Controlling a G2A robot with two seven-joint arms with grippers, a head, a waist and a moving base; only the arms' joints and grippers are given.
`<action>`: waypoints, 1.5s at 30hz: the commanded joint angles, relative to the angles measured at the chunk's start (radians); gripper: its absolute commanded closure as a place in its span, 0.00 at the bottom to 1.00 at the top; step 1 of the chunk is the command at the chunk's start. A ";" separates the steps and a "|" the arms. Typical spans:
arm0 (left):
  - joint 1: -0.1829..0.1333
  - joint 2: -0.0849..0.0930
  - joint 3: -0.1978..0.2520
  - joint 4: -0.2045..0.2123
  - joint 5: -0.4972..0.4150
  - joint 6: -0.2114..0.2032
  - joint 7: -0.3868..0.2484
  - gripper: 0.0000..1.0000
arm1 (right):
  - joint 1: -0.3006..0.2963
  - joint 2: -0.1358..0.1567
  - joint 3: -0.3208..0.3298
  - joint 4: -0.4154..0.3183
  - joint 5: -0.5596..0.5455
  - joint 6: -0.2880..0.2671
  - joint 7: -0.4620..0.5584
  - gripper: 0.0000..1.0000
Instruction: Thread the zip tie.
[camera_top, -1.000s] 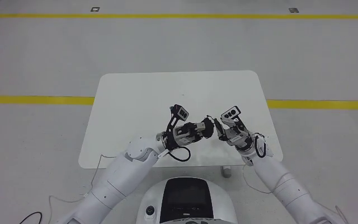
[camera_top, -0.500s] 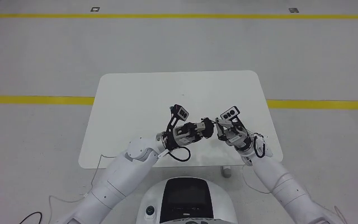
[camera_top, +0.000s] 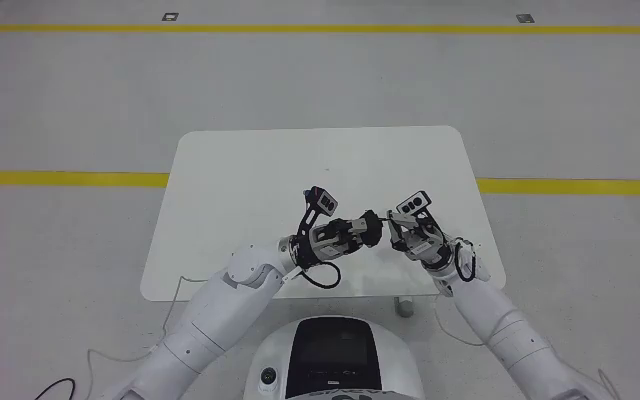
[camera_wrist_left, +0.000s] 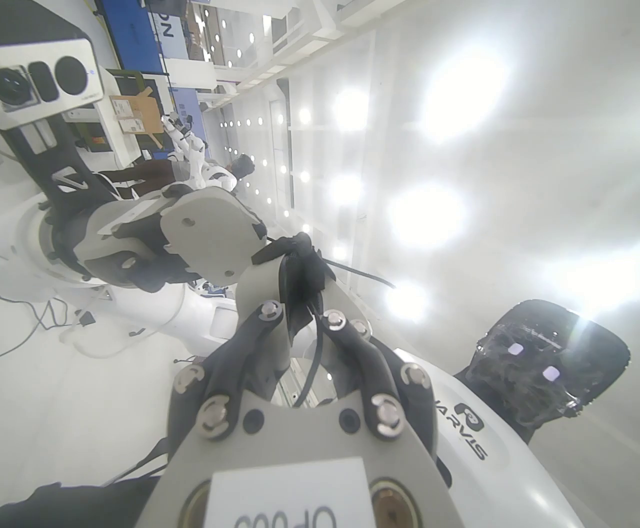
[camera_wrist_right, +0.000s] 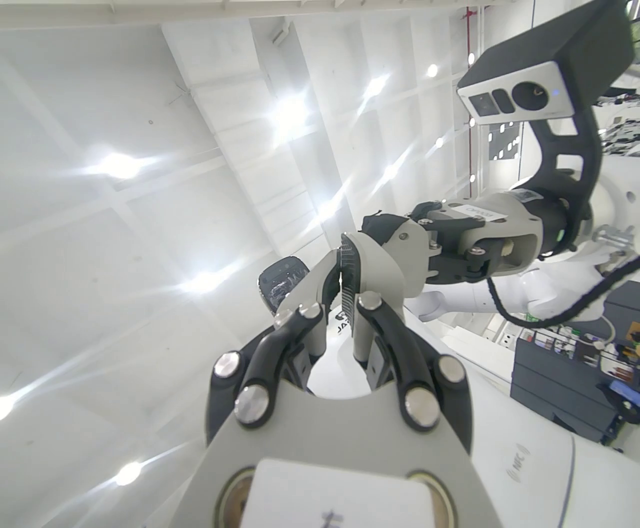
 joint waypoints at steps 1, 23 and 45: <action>0.000 0.000 0.000 0.000 0.000 0.000 0.000 1.00 | -0.001 -0.001 0.003 0.004 -0.001 0.002 0.000 1.00; 0.000 0.000 0.000 0.000 0.000 0.000 0.000 1.00 | -0.001 -0.016 0.030 0.042 -0.008 0.023 0.000 1.00; 0.000 0.000 0.000 0.000 0.000 0.000 0.000 1.00 | -0.012 -0.025 0.078 0.062 -0.009 0.032 0.000 1.00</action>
